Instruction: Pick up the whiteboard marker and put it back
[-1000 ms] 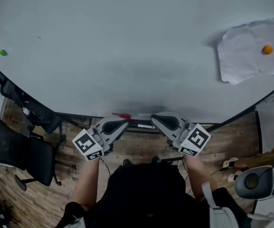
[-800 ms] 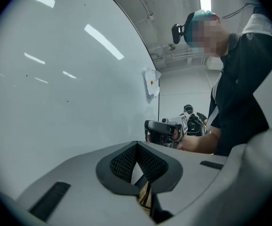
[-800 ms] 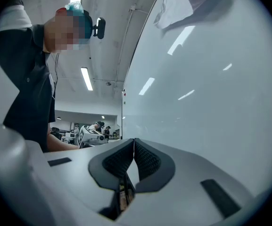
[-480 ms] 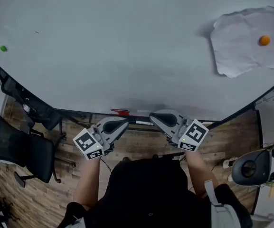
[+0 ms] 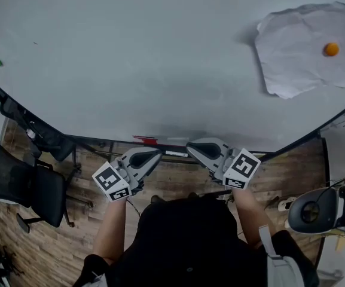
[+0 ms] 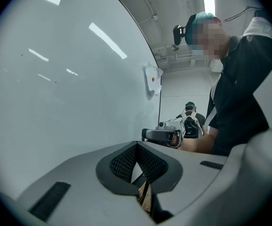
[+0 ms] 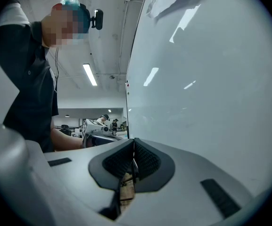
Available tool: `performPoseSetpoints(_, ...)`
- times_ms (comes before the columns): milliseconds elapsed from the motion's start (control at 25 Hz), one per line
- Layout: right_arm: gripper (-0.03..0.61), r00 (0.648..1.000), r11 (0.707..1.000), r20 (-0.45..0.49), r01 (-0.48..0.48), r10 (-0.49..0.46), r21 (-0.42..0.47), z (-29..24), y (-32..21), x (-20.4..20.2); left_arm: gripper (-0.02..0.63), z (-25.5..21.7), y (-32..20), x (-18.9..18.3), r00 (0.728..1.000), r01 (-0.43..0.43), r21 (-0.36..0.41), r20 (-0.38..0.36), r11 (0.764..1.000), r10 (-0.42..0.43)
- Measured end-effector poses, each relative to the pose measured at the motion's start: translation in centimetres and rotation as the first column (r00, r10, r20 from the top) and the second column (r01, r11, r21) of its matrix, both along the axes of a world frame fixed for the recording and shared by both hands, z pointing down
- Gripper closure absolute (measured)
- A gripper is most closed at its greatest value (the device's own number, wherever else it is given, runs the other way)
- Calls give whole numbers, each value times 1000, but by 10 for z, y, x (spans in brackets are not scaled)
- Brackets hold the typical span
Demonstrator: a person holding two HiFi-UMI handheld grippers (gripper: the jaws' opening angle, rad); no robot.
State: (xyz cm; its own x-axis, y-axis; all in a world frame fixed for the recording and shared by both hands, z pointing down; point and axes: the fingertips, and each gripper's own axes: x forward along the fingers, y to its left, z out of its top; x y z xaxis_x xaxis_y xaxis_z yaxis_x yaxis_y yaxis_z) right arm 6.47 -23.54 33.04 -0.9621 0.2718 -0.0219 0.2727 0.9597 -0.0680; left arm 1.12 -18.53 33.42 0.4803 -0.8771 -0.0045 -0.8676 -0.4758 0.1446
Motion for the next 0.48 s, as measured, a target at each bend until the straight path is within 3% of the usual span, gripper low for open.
performPoseSetpoints(480,558,1000,999,-5,29,-29,-16,17,-30,19,601,17,-30,16,999,31,-20,-44,999,-32)
